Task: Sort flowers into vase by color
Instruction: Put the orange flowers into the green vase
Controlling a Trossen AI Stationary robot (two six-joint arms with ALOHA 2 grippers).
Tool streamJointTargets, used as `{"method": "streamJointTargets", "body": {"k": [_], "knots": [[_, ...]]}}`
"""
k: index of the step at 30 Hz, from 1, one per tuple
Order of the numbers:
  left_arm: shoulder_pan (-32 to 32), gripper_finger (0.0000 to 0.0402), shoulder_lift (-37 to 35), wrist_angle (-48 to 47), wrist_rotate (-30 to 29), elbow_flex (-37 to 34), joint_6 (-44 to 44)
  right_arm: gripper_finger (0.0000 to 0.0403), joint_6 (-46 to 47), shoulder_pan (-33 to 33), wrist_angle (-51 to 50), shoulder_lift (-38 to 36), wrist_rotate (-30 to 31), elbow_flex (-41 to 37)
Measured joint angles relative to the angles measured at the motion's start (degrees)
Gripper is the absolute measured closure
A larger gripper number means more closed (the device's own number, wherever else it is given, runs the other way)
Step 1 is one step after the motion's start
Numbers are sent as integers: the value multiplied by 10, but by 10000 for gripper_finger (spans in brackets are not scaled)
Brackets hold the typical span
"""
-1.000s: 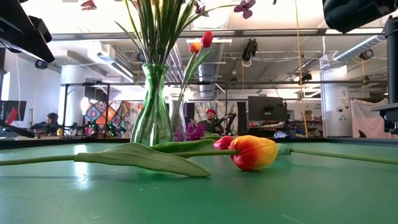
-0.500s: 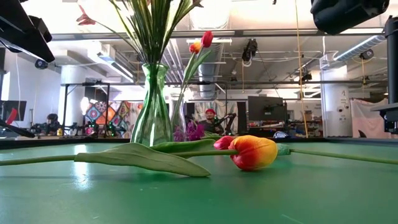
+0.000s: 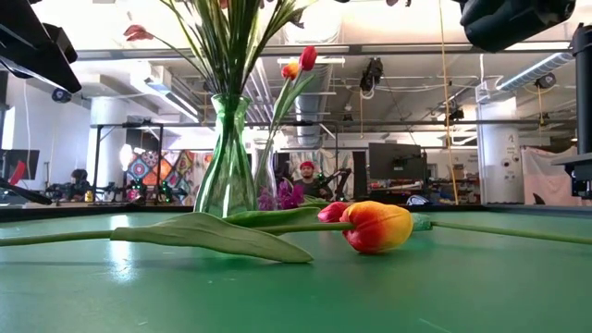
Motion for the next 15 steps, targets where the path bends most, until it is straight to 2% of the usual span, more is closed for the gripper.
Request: {"method": "streamJointTargets", "body": {"k": [15], "knots": [[0, 134, 0, 0, 0, 0, 0, 385, 18, -10, -35, 0, 16, -1]]}}
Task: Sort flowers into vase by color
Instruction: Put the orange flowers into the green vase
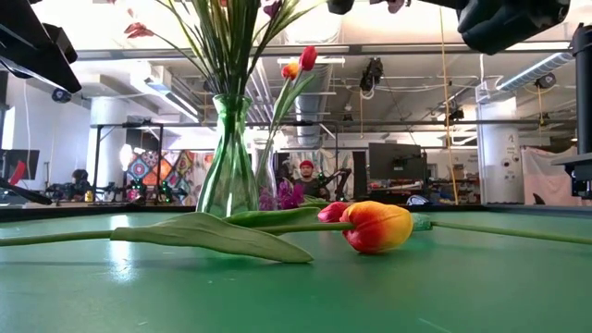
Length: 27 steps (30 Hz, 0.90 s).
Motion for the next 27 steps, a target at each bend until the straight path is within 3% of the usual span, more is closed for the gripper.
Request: {"method": "streamJointTargets", "body": {"k": [21, 27], "knots": [[0, 134, 0, 0, 0, 0, 0, 374, 31, -4, -23, 0, 11, 0], [0, 134, 0, 0, 0, 0, 0, 374, 77, -8, -49, -1, 24, 0]]}}
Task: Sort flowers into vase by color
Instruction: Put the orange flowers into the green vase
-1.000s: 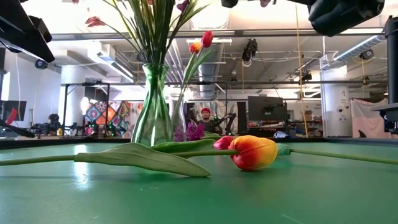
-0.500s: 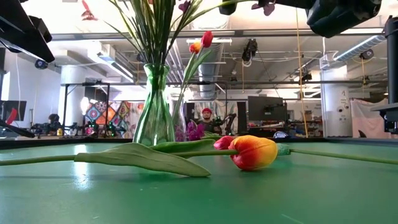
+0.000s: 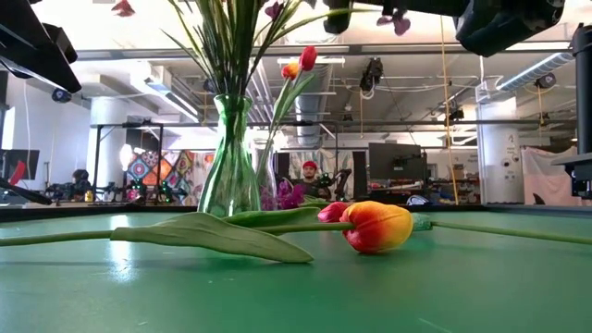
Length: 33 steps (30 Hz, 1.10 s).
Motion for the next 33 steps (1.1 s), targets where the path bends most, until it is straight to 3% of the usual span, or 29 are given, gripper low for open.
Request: {"method": "streamJointTargets", "body": {"k": [33], "knots": [[0, 134, 0, 0, 0, 0, 0, 374, 41, -5, -69, 0, 0, 2]]}}
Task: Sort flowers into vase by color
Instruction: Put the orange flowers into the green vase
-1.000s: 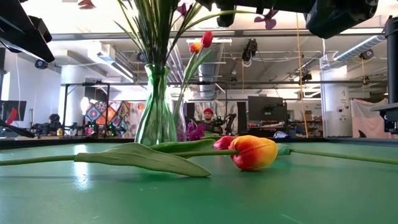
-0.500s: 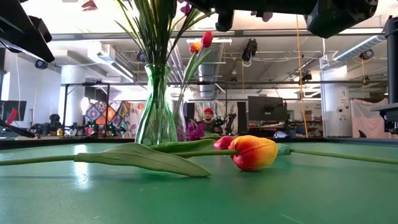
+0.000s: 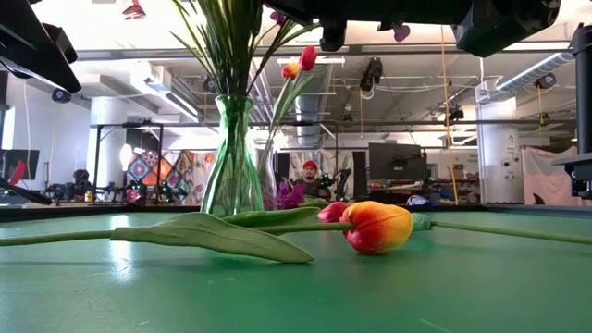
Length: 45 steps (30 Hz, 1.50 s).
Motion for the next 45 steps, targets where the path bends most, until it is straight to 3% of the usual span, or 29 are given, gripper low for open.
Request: {"method": "streamJointTargets", "body": {"k": [6, 15, 19, 32, 45], "knots": [[0, 134, 3, 0, -1, 0, 0, 361, 2, 0, 0, 0, 0, 0], [0, 134, 28, 0, -1, 0, 0, 254, 19, 6, -9, 0, 30, 0], [0, 134, 36, 0, 2, 0, 0, 231, 9, 13, -8, -1, 30, 0], [0, 134, 35, 0, 2, 0, 0, 266, 21, 14, -8, -1, 31, 2], [0, 134, 35, 0, 2, 0, 0, 346, 36, 14, -30, -2, 31, 2]]}}
